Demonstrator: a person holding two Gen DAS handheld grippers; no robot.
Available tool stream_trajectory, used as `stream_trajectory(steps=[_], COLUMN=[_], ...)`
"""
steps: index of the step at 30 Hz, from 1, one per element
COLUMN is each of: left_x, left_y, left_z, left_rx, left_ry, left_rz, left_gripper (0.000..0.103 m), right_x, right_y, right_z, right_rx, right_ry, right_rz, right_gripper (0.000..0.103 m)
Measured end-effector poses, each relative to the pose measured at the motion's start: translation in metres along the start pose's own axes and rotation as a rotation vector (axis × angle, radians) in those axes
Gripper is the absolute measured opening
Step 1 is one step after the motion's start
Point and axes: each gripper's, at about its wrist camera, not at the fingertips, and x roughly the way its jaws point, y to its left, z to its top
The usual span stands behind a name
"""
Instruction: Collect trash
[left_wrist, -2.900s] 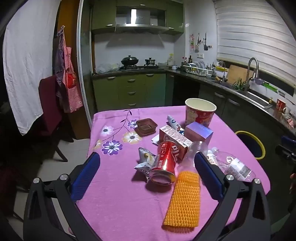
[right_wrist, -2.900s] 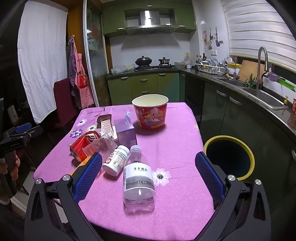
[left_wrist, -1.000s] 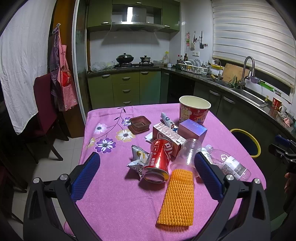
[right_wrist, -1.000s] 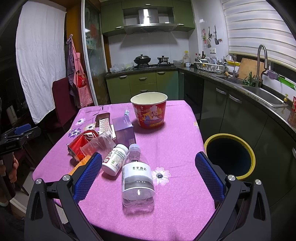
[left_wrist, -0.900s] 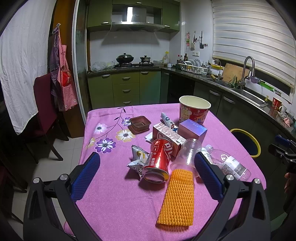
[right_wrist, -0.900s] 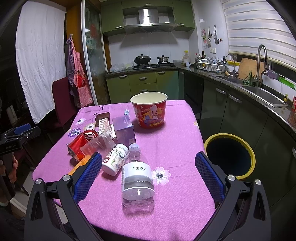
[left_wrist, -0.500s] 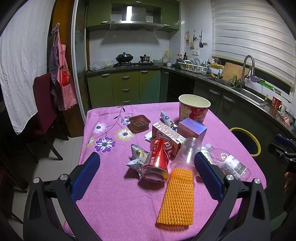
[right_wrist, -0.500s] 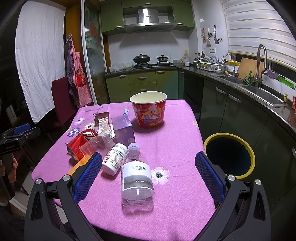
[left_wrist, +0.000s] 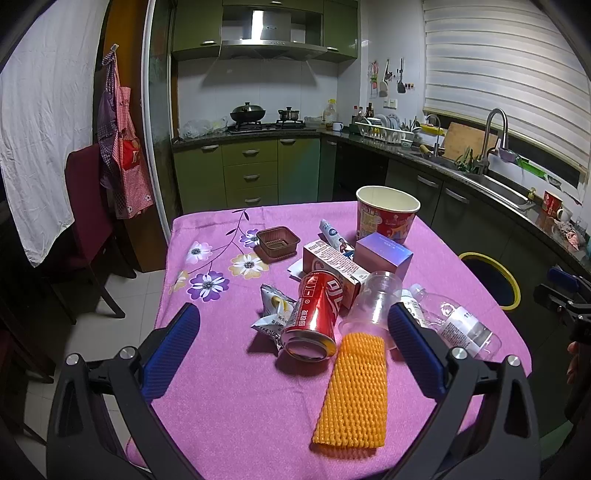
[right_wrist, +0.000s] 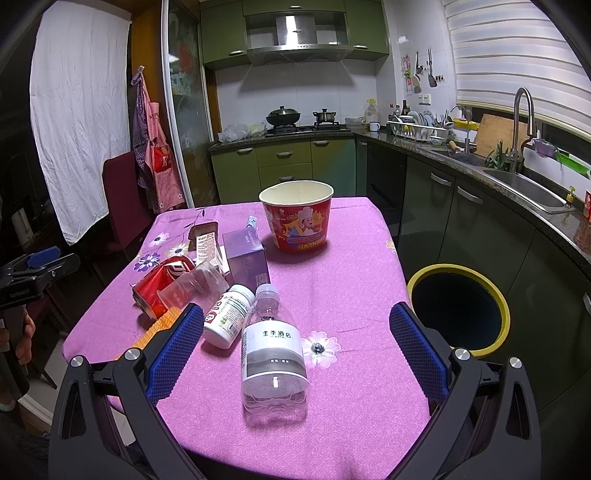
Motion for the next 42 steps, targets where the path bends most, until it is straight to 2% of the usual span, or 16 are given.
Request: stream_trajectory(steps=[12, 18, 21, 26, 34, 38, 41, 42], left_x=[0.000, 0.014, 0.028, 0.062, 0.128, 0.170, 0.194, 0.200], left_y=[0.000, 0.004, 0.010, 0.025, 0.055, 0.072, 0.078, 0.080], left_z=[0.000, 0.002, 0.010, 0.031, 0.075, 0.087, 0.091, 0.091], left_rx=[0.000, -0.015, -0.021, -0.041, -0.079, -0.133, -0.128, -0.127], left_ry=[0.003, 0.037, 0.060, 0.115, 0.108, 0.116, 0.136, 0.142], left_rz=[0.001, -0.017, -0.018, -0.021, 0.025, 0.062, 0.104, 0.114], left_gripper=[0.097, 0.097, 0.097, 0.097, 0.097, 0.097, 0.097, 0.097], right_x=[0.003, 0.017, 0.030, 0.070, 0.147, 0.197, 0.234, 0.249], right_y=[-0.001, -0.002, -0.006, -0.022, -0.054, -0.067, -0.071, -0.073], right_z=[0.000, 0.008, 0.018, 0.046, 0.117, 0.157, 0.182, 0.190], right_rx=[-0.002, -0.025, -0.042, -0.006, 0.085, 0.120, 0.127, 0.131], right_ry=[0.008, 0.066, 0.103, 0.234, 0.379, 0.445, 0.491, 0.514], right_rz=[0.000, -0.001, 0.012, 0.098, 0.141, 0.115, 0.082, 0.072], right_gripper=[0.099, 0.099, 0.099, 0.099, 0.098, 0.072, 0.068, 0.064])
